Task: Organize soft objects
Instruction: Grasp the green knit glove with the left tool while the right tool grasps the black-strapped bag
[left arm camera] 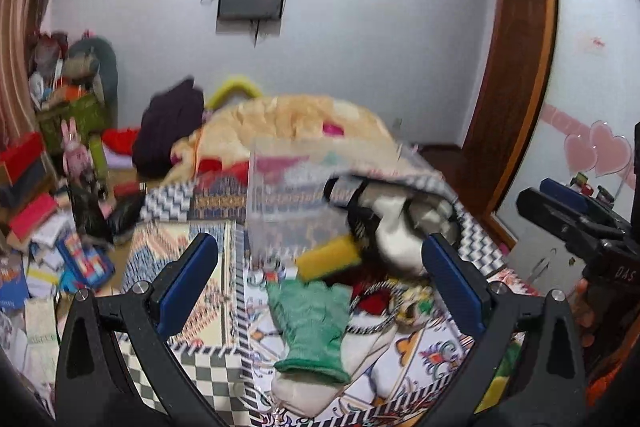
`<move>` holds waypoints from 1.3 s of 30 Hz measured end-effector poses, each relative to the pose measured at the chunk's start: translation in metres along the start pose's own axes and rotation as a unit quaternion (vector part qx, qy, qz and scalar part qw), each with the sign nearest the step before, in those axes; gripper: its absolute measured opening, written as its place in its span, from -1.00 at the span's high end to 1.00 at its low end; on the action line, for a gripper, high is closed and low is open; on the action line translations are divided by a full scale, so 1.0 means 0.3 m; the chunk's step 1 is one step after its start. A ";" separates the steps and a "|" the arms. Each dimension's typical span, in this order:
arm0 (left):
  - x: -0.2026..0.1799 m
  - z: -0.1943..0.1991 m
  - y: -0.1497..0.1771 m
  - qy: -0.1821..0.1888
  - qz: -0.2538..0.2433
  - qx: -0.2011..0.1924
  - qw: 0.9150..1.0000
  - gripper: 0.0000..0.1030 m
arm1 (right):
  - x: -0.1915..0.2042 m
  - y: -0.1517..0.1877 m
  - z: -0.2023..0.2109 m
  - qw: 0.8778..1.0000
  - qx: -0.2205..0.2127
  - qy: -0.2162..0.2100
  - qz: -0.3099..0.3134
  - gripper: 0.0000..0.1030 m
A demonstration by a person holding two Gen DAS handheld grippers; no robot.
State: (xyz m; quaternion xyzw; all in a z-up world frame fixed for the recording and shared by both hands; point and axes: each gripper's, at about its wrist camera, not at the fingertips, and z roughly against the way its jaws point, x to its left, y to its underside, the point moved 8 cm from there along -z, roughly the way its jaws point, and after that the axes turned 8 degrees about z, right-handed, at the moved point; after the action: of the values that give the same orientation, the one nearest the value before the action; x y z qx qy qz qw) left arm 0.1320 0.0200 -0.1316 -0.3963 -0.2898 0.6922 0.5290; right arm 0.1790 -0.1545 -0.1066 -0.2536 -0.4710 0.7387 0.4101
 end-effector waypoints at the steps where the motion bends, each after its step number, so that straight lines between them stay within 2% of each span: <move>1: 0.012 -0.024 0.017 -0.003 0.004 0.010 1.000 -1.00 | -0.003 0.013 -0.010 1.000 0.007 0.000 -0.001 -1.00; 9: 0.081 -0.174 0.143 -0.007 0.029 0.085 0.996 -1.00 | -0.038 0.112 -0.115 0.998 0.060 -0.002 -0.014 -1.00; 12: 0.108 -0.209 0.181 -0.002 0.042 0.102 0.994 -0.99 | -0.041 0.129 -0.139 0.997 0.071 -0.006 -0.016 -0.87; 21: 0.123 -0.292 0.241 0.025 0.057 0.141 0.988 -0.34 | -0.011 0.155 -0.217 0.994 0.097 -0.035 -0.022 -0.16; 23: 0.114 -0.291 0.244 0.034 0.052 0.142 0.988 -0.10 | -0.006 0.159 -0.225 0.994 0.102 -0.037 -0.021 0.17; 25: 0.102 -0.287 0.243 0.040 0.045 0.140 0.988 0.08 | 0.001 0.159 -0.230 0.994 0.104 -0.042 -0.018 0.35; 32: 0.079 -0.254 0.234 0.033 0.025 0.128 0.991 0.57 | 0.010 0.109 -0.191 0.997 0.077 -0.032 0.000 0.60; 39: 0.064 -0.157 0.168 0.039 0.018 0.094 0.995 0.60 | -0.002 0.034 -0.138 0.999 0.036 -0.028 0.003 0.71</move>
State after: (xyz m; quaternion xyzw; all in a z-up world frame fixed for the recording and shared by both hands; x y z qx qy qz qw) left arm 0.1445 0.0238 -0.2020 -0.3765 -0.1949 0.7100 0.5623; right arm 0.2070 -0.1370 -0.1337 -0.2192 -0.4551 0.7631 0.4031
